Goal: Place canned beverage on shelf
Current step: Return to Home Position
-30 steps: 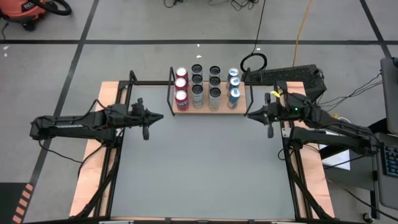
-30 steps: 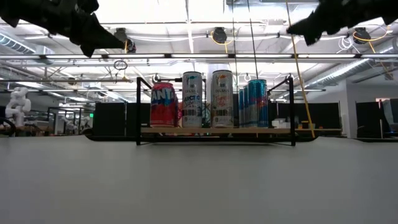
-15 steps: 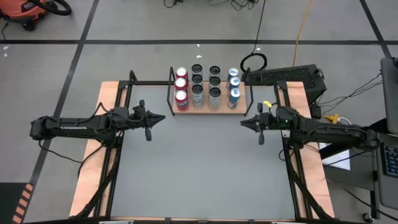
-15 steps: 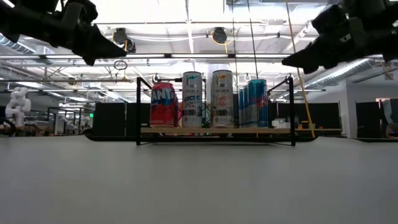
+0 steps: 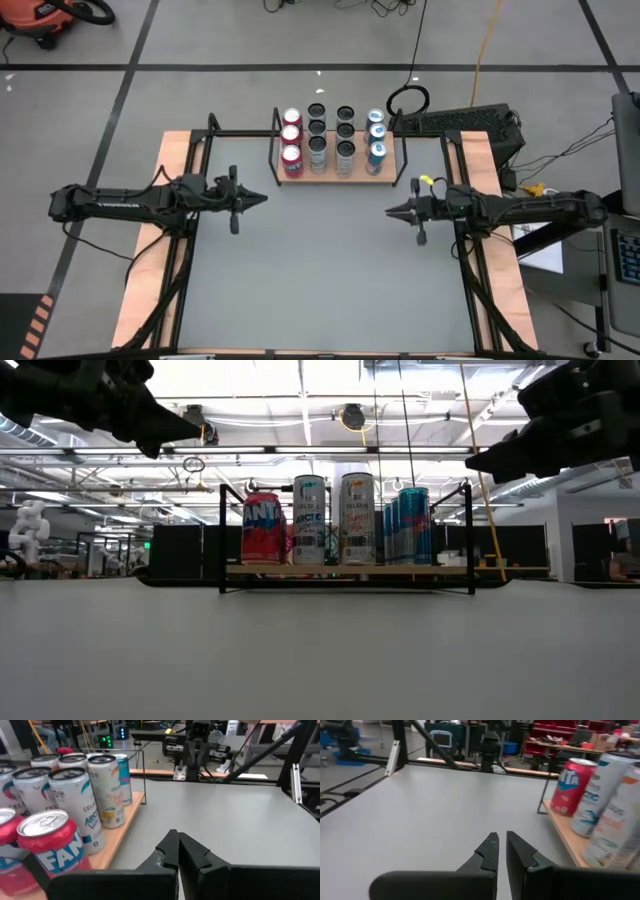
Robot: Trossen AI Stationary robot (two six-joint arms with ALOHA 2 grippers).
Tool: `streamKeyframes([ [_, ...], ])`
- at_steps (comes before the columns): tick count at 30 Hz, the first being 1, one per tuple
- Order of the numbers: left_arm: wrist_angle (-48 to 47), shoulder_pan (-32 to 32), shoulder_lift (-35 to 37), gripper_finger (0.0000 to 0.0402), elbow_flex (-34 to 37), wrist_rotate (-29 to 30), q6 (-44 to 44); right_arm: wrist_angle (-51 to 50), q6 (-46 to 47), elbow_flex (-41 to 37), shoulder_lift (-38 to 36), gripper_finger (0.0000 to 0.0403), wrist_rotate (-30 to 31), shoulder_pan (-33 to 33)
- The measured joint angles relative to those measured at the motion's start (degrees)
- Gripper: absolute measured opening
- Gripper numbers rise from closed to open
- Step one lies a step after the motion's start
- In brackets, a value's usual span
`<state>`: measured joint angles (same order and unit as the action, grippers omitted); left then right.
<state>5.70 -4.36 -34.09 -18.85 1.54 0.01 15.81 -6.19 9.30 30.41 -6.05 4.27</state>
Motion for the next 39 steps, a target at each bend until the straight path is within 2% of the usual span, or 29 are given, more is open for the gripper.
streamKeyframes([
  [5,0.0,0.0,0.0,0.0003,0.0,0.0,-0.8,-0.4,0.2,0.0,-0.4,0.0000,-4.5,-0.4],
  [16,0.2,0.0,0.0,0.0003,0.2,0.1,-3.7,-2.7,-0.1,0.0,-0.4,0.0000,-4.7,-0.4],
  [25,19.8,-0.1,0.0,0.0003,12.8,0.3,-5.2,-3.6,-0.9,0.0,-0.4,0.0000,-4.9,-0.4],
  [32,24.2,-0.1,0.1,0.0003,18.3,-1.1,-6.3,-2.5,-1.6,0.0,-0.4,0.0000,-4.8,-0.4],
  [39,23.9,-0.1,0.1,0.0003,18.4,-1.3,-5.0,-2.3,-1.1,0.0,-0.4,0.0000,-4.7,-0.4],
])
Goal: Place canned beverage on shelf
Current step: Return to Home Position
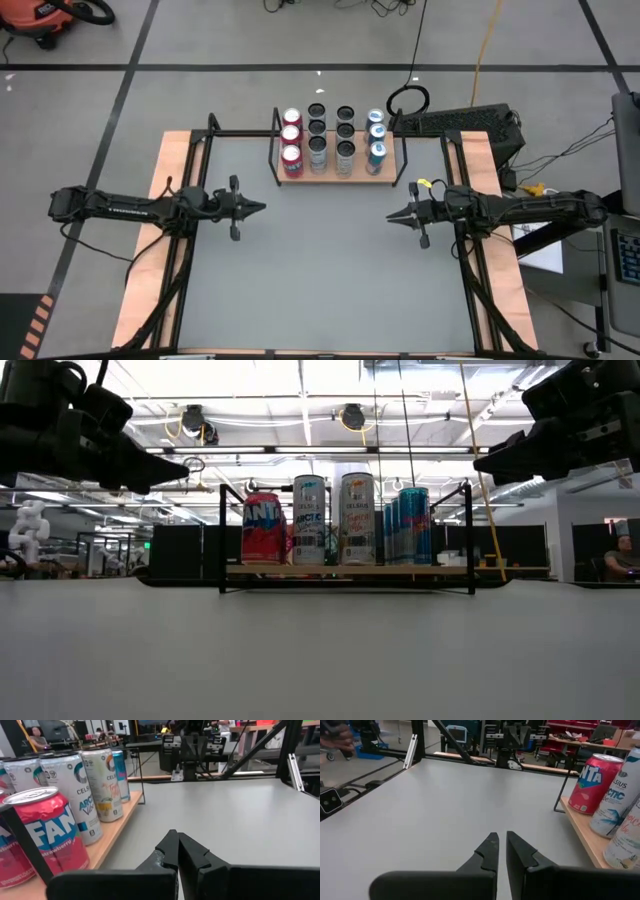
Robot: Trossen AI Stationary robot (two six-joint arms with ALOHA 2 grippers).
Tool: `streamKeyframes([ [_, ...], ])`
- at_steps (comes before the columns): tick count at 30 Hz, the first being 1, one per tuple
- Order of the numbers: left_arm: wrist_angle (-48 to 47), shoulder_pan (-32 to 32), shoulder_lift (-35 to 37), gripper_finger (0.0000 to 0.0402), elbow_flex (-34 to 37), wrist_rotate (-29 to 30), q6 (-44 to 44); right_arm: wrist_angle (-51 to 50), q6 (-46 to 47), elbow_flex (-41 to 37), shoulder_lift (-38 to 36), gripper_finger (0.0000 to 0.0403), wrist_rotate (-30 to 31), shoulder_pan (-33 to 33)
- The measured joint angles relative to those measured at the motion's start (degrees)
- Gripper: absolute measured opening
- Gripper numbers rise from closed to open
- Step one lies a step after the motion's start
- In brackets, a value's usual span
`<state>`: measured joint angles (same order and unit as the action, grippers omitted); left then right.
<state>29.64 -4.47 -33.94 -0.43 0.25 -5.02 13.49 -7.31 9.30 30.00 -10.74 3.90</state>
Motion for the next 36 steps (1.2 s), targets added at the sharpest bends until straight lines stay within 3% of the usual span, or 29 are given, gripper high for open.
streamKeyframes([
  [4,-0.4,0.0,0.0,0.0002,0.0,-0.1,0.0,0.7,0.2,-0.5,0.0,0.0000,0.1,0.0],
  [10,-0.6,0.0,0.0,0.0000,0.0,-0.1,-0.3,9.7,0.2,-5.2,-0.3,0.0000,1.9,0.7],
  [15,-0.1,0.0,0.0,0.0000,0.1,0.3,-0.3,9.4,2.1,-7.1,-1.2,0.0000,3.4,1.0],
  [21,-0.1,0.0,0.0,0.0000,0.1,0.3,-0.2,5.3,1.7,-7.3,-3.4,0.0000,3.2,1.0],
  [27,-0.7,0.0,1.4,0.0000,0.1,0.4,0.2,-3.9,3.9,-7.4,-10.1,0.0000,3.4,1.0],
  [36,-3.4,0.0,2.8,0.0000,0.1,0.7,1.6,-11.6,7.9,-7.5,-21.2,0.0000,9.6,-1.5],
])
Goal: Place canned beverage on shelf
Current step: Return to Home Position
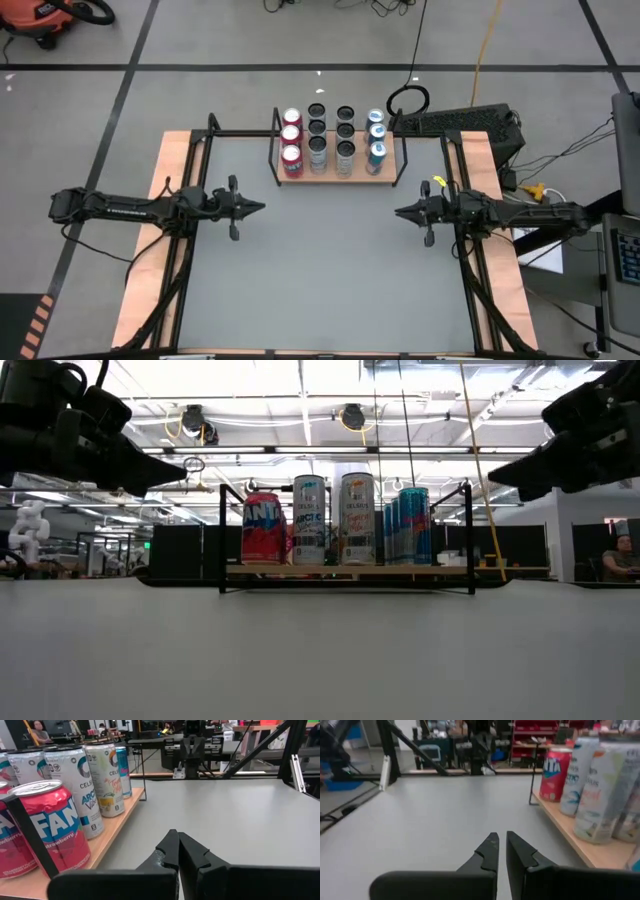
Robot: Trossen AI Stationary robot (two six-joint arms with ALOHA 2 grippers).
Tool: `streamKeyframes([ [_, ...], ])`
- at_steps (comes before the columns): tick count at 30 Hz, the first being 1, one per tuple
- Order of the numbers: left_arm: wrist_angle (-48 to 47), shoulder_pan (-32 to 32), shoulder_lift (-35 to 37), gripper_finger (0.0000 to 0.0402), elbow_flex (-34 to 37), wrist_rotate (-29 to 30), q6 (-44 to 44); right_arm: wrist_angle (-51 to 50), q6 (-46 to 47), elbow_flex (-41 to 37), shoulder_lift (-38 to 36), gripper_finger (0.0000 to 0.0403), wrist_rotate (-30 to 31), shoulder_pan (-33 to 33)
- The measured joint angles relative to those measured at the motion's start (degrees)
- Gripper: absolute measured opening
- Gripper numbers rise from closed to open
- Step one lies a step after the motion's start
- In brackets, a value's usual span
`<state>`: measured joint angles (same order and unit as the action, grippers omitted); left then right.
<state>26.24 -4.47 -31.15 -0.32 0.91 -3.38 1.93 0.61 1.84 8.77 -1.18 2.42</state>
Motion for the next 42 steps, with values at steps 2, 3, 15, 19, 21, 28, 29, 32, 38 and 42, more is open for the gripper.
streamKeyframes([
  [2,0.0,0.0,0.0,0.0000,0.0,0.0,0.0,-1.3,-0.1,0.0,-2.3,0.0000,0.4,-0.9],
  [3,0.0,0.0,0.1,0.0000,0.0,0.0,0.0,-2.2,-0.1,0.0,-3.5,0.0000,0.4,-1.3],
  [15,-0.3,0.0,5.6,0.0000,0.0,0.3,-0.4,-3.9,-4.1,0.7,-8.5,0.0000,2.4,-3.9],
  [19,-2.0,0.0,9.6,0.0000,0.1,-0.3,-1.4,-4.0,-5.1,0.7,-8.5,0.0000,2.4,-3.9],
  [21,-3.3,0.0,11.6,0.0000,0.1,-0.2,-1.5,-4.0,-6.0,0.7,-8.5,0.0000,2.6,-3.9],
  [28,-8.9,0.0,18.3,0.0000,0.1,-0.3,-0.4,-2.8,-8.9,0.6,-8.5,0.0000,2.7,-3.9],
  [29,-10.2,0.0,19.4,0.0000,0.1,-0.3,-0.2,-2.4,-8.9,0.6,-8.5,0.0000,2.7,-3.9],
  [32,-14.7,0.0,22.9,0.0000,0.1,-1.6,0.0,-1.2,-8.9,0.6,-8.5,0.0000,2.8,-3.9],
  [38,-23.0,0.0,29.5,0.0000,0.1,-2.5,1.6,-0.3,-8.9,0.6,-8.5,0.0000,2.8,-3.9],
  [42,-24.8,0.0,31.1,0.0000,0.1,-5.2,3.2,-0.2,-8.9,0.6,-8.5,0.0000,2.8,-3.9],
])
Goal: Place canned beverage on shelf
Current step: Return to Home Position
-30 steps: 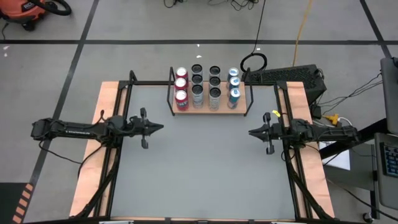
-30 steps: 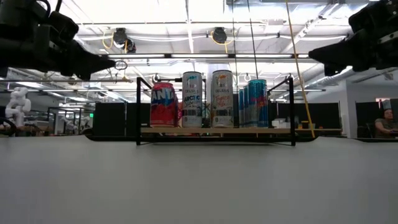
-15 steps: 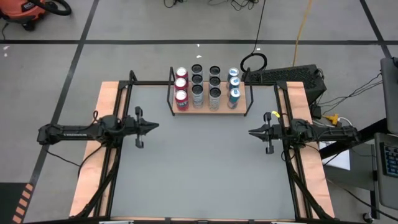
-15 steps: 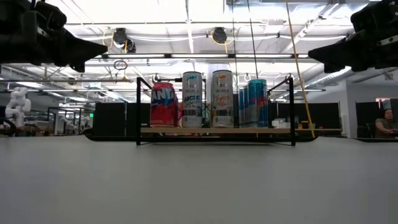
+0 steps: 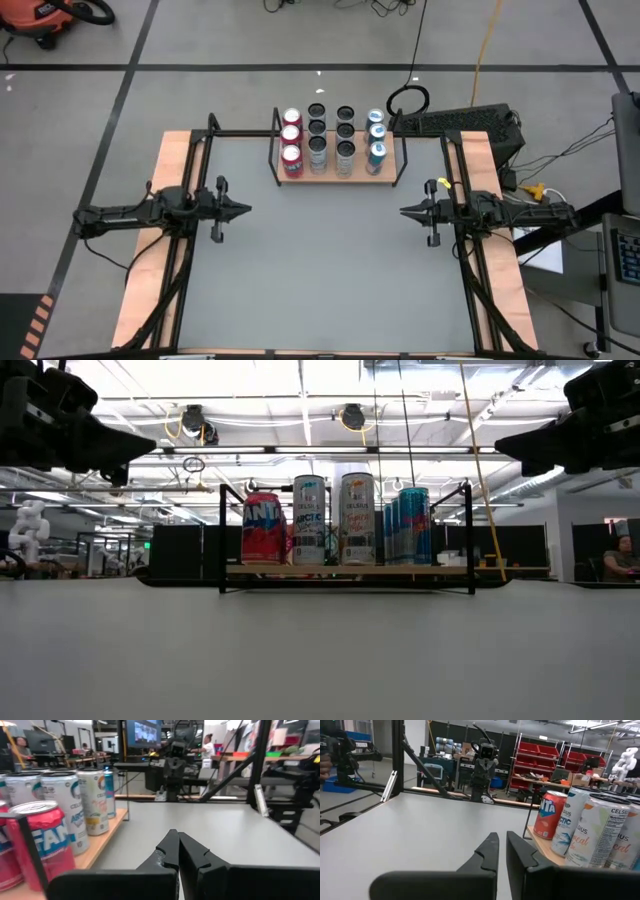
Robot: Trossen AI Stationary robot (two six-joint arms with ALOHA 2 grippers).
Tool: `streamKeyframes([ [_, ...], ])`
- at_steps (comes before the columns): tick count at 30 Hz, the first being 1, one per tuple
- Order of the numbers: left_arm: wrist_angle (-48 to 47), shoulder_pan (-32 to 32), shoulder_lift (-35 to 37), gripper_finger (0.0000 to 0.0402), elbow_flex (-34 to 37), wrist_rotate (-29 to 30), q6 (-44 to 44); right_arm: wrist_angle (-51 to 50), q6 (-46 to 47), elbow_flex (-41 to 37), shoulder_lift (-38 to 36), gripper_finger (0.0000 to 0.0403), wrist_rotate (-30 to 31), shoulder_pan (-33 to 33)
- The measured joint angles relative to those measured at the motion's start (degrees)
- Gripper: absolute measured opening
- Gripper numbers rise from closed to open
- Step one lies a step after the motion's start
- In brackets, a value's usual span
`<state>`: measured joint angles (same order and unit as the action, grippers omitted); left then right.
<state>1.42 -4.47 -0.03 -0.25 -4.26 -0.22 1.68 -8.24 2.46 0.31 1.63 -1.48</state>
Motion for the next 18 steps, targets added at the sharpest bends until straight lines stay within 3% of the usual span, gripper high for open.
streamKeyframes([
  [11,0.5,0.8,0.0,0.0000,0.0,-2.9,2.9,0.1,0.0,0.0,0.0,0.0000,-0.1,0.0],
  [18,0.3,4.0,0.0,0.0000,0.0,-1.1,3.9,0.1,0.0,0.0,0.0,0.0000,-0.2,0.0],
])
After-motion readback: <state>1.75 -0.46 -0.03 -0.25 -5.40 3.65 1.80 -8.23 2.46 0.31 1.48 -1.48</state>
